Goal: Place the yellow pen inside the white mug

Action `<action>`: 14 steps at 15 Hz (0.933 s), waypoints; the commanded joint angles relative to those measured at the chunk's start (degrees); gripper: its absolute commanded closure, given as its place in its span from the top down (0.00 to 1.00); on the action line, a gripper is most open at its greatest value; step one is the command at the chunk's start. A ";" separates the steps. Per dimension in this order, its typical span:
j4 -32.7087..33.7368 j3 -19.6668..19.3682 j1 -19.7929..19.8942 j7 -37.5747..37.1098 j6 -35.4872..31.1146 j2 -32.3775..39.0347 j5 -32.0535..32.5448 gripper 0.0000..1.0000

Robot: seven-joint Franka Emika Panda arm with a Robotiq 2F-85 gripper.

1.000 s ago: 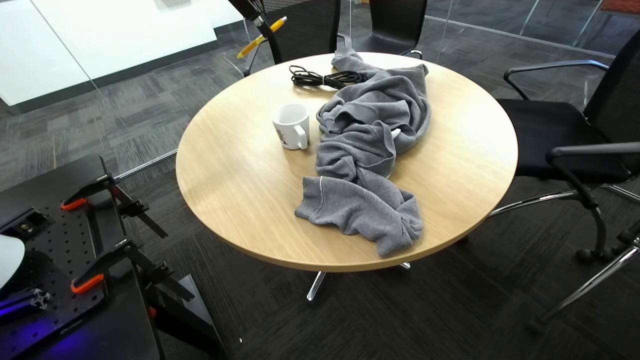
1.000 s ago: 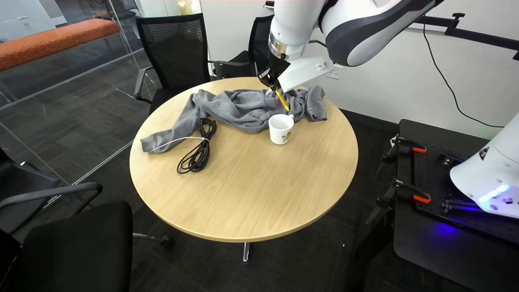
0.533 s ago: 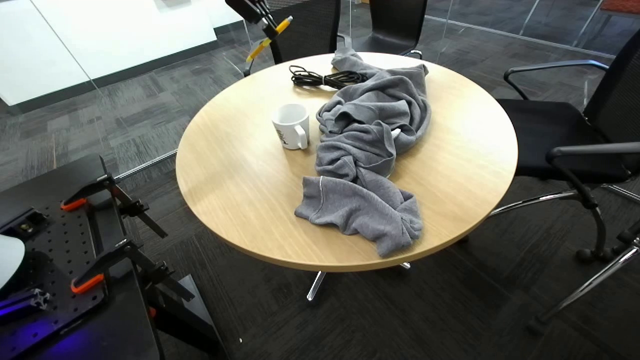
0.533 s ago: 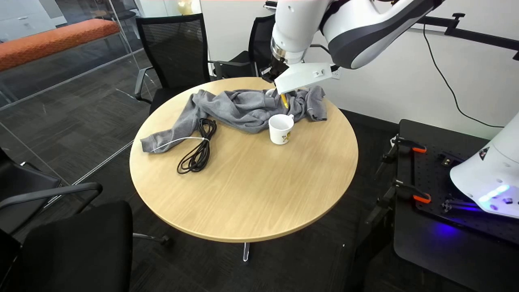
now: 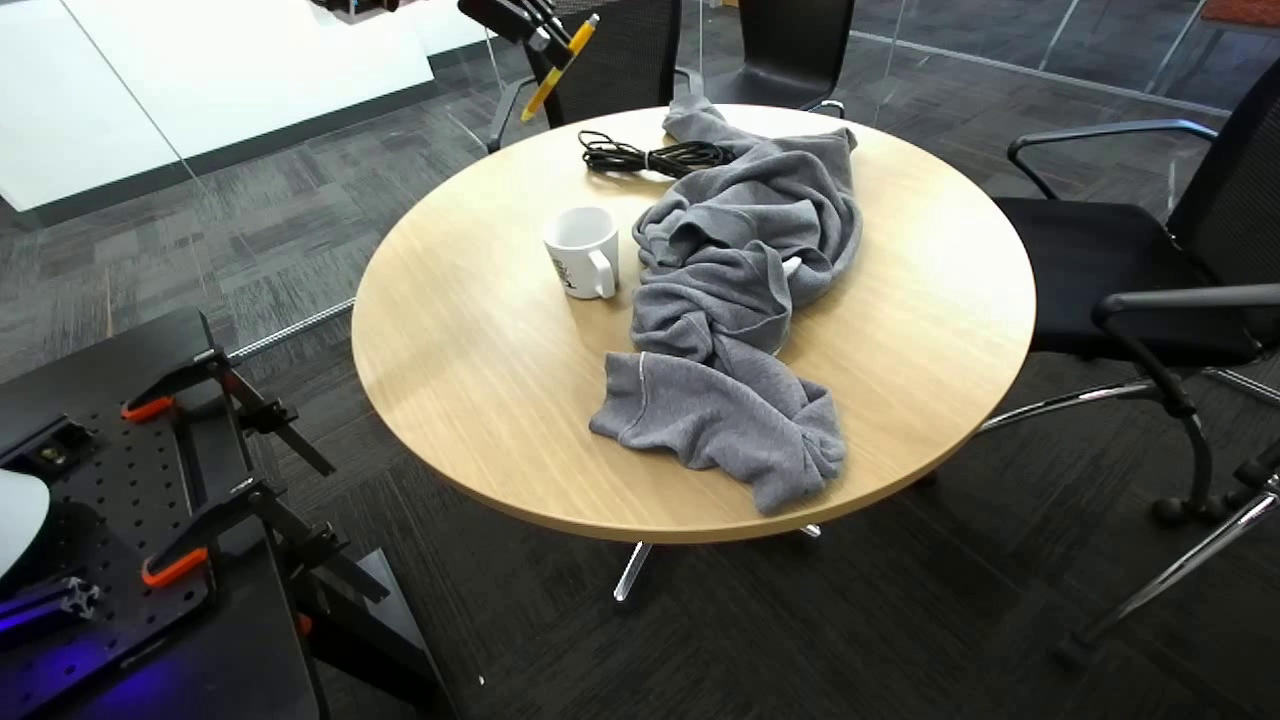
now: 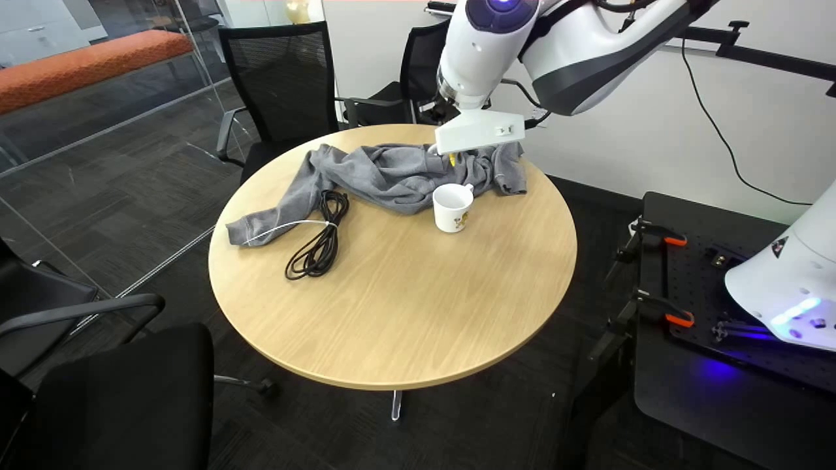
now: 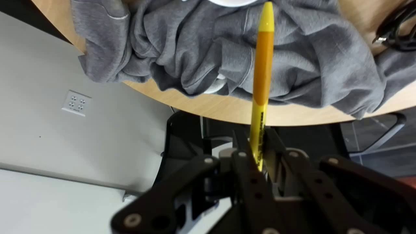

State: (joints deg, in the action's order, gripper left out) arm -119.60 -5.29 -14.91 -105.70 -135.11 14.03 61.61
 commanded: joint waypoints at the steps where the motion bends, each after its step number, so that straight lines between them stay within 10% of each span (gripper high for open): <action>1: 1.31 2.66 0.07 -14.70 7.57 1.64 9.45 0.04; 7: 0.89 8.03 0.60 -27.50 21.20 4.75 13.31 0.04; 14: 0.93 8.94 2.57 -33.57 21.23 8.32 14.01 0.04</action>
State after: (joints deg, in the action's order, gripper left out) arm -119.42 2.61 -14.08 -136.11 -114.44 21.08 74.01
